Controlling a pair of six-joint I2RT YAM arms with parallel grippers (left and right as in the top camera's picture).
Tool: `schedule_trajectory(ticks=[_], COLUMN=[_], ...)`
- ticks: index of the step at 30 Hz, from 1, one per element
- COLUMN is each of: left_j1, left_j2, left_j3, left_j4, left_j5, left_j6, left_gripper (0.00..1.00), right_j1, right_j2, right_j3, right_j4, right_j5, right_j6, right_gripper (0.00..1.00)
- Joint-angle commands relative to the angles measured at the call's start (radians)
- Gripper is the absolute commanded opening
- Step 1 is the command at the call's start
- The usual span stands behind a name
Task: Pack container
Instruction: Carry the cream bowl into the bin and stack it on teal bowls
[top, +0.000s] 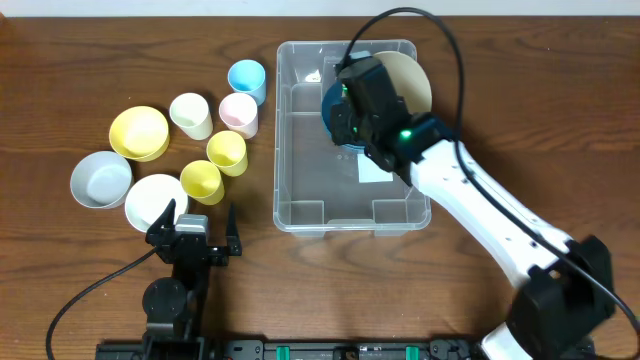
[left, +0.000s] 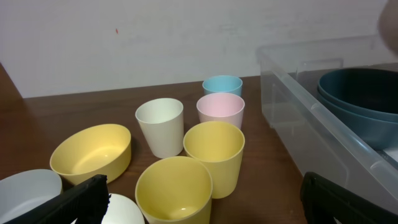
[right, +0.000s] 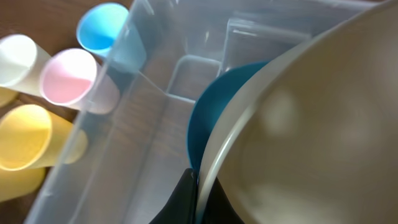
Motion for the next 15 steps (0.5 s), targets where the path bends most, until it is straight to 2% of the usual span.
schedule_trajectory(ticks=[1,15], left_j1=[-0.003,-0.003], left_j2=[-0.005,-0.005], left_j3=[-0.014,-0.014], left_j4=[-0.039,-0.039], left_j5=[-0.005,-0.005], left_j6=[-0.013,-0.013], left_gripper=[0.98,0.98], right_j1=[0.010,0.019], right_j2=[0.034,0.058], right_j3=[0.040,0.040], right_j4=[0.026,0.082], right_j5=[0.017,0.018], right_j6=[-0.064,-0.098], right_gripper=[0.02,0.01])
